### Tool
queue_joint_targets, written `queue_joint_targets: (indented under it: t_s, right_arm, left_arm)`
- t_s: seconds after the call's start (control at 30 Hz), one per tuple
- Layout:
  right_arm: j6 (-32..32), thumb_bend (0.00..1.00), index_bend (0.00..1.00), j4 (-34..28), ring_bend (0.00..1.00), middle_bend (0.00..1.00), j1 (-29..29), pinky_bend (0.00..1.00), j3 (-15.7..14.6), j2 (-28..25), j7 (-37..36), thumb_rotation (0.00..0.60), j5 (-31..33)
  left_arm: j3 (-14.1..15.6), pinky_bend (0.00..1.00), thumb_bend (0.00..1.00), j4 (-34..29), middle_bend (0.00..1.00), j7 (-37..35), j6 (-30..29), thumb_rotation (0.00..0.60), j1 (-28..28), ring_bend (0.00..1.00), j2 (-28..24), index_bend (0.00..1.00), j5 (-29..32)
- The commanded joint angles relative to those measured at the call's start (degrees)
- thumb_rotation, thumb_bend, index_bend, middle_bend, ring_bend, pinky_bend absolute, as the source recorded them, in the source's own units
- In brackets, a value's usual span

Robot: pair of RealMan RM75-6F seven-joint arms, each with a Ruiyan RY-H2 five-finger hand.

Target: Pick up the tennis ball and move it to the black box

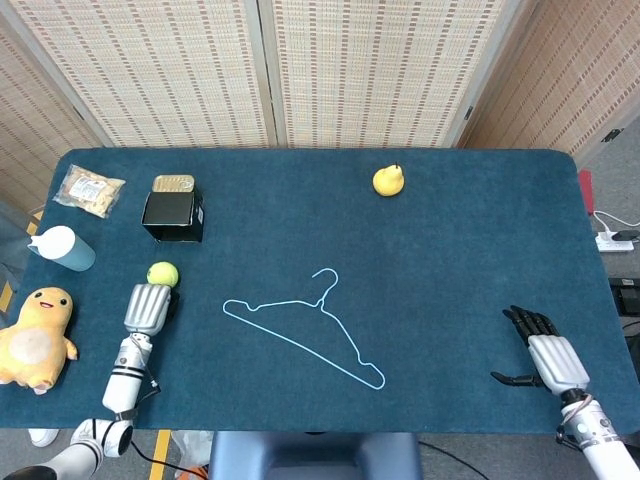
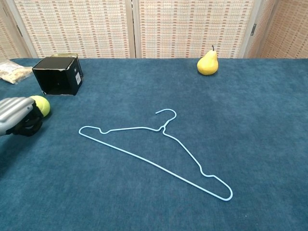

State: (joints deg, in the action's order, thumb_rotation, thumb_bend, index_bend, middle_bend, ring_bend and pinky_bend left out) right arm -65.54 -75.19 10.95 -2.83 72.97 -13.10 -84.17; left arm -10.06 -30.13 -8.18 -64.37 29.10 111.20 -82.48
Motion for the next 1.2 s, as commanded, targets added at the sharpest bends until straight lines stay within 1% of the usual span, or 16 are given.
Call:
queue_joint_targets:
  t_s: [0.03, 0.2, 0.23, 0.3, 0.33, 0.37, 0.4, 0.43, 0.47, 0.53, 0.57, 0.6, 0.67, 0.73, 0.93, 1.2]
  right_arm:
    - [0.19, 0.00, 0.00, -0.19, 0.00, 0.00, 0.04, 0.00, 0.19, 0.09, 0.42, 0.505, 0.33]
    - [0.16, 0.00, 0.00, -0.21, 0.00, 0.00, -0.02, 0.00, 0.43, 0.11, 0.35, 0.506, 0.66]
    - [0.19, 0.00, 0.00, -0.16, 0.00, 0.00, -0.03, 0.00, 0.47, 0.12, 0.27, 0.506, 0.73]
    - [0.33, 0.00, 0.00, -0.05, 0.00, 0.00, -0.01, 0.00, 0.52, 0.15, 0.26, 0.506, 0.85]
    - [0.40, 0.00, 0.00, -0.04, 0.00, 0.00, 0.02, 0.00, 0.53, 0.16, 0.27, 0.506, 0.86]
    - [0.47, 0.00, 0.00, -0.02, 0.00, 0.00, 0.05, 0.00, 0.52, 0.17, 0.31, 0.506, 0.86]
    - [0.54, 0.00, 0.00, -0.01, 0.00, 0.00, 0.08, 0.00, 0.54, 0.18, 0.35, 0.506, 0.88]
    - [0.65, 0.00, 0.00, -0.03, 0.00, 0.00, 0.13, 0.00, 0.54, 0.19, 0.43, 0.506, 0.91]
    - [0.75, 0.00, 0.00, -0.04, 0.00, 0.00, 0.16, 0.00, 0.55, 0.20, 0.50, 0.506, 0.95]
    - [0.92, 0.00, 0.00, -0.07, 0.00, 0.00, 0.22, 0.00, 0.58, 0.23, 0.70, 0.506, 1.05]
    - [0.99, 0.00, 0.00, -0.10, 0.00, 0.00, 0.24, 0.00, 0.58, 0.24, 0.81, 0.506, 1.09]
    - [1.03, 0.00, 0.00, -0.13, 0.00, 0.00, 0.24, 0.00, 0.58, 0.24, 0.86, 0.506, 1.12]
    - [1.05, 0.00, 0.00, -0.15, 0.00, 0.00, 0.23, 0.00, 0.61, 0.24, 0.87, 0.506, 1.18]
    - [1.11, 0.00, 0.00, -0.13, 0.00, 0.00, 0.24, 0.00, 0.66, 0.25, 0.89, 0.506, 1.26]
    - [1.01, 0.00, 0.00, -0.13, 0.00, 0.00, 0.20, 0.00, 0.70, 0.19, 0.76, 0.506, 1.22]
    - [0.70, 0.00, 0.00, -0.13, 0.00, 0.00, 0.10, 0.00, 0.55, 0.15, 0.53, 0.506, 0.79]
  left_arm:
    - [-0.49, 1.00, 0.82, 1.61, 1.00, -0.69, 1.91, 0.600, 1.92, 1.00, 1.02, 1.00, 0.65]
    - [-2.34, 1.00, 0.82, 4.65, 1.00, -2.40, 3.73, 0.600, 4.90, 1.00, 2.79, 1.00, 2.41]
    - [-2.58, 0.98, 0.81, 5.50, 0.99, -3.02, 4.49, 0.600, 5.53, 0.95, 3.07, 0.98, 2.75]
    - [-1.44, 0.79, 0.72, 6.51, 0.80, -3.73, 6.99, 0.585, 6.50, 0.72, 2.65, 0.80, 2.05]
    - [-0.91, 0.56, 0.64, 6.56, 0.57, -4.94, 7.82, 0.529, 7.01, 0.47, 2.07, 0.60, 1.60]
    - [-0.60, 0.36, 0.59, 6.47, 0.38, -6.13, 7.69, 0.443, 7.28, 0.27, 1.69, 0.45, 1.21]
    - [-0.42, 0.23, 0.56, 6.42, 0.27, -7.36, 7.26, 0.357, 7.49, 0.15, 1.40, 0.36, 0.91]
    - [-0.19, 0.11, 0.53, 6.45, 0.17, -8.70, 6.98, 0.280, 7.77, 0.07, 1.07, 0.27, 0.61]
    - [-0.24, 0.03, 0.50, 6.54, 0.08, -9.14, 7.09, 0.226, 7.98, 0.01, 0.92, 0.18, 0.70]
    - [-0.54, 0.00, 0.48, 6.44, 0.01, -9.24, 7.56, 0.206, 8.38, 0.00, 0.66, 0.06, 1.18]
    - [-0.96, 0.00, 0.47, 6.27, 0.00, -9.40, 6.93, 0.201, 8.55, 0.00, 0.60, 0.02, 1.52]
    - [-1.27, 0.00, 0.46, 6.17, 0.00, -9.74, 6.22, 0.194, 8.63, 0.00, 0.66, 0.00, 1.75]
    - [-1.90, 0.00, 0.46, 6.16, 0.00, -10.79, 4.68, 0.178, 8.75, 0.00, 1.00, 0.00, 2.22]
    - [-1.97, 0.00, 0.46, 6.46, 0.00, -11.25, 4.68, 0.177, 8.88, 0.00, 1.18, 0.00, 2.45]
    - [-1.80, 0.00, 0.46, 6.62, 0.00, -10.63, 8.79, 0.179, 9.17, 0.00, 1.04, 0.00, 3.81]
    - [-0.93, 0.00, 0.45, 5.58, 0.00, -11.63, 8.87, 0.178, 8.68, 0.00, 0.18, 0.00, 3.76]
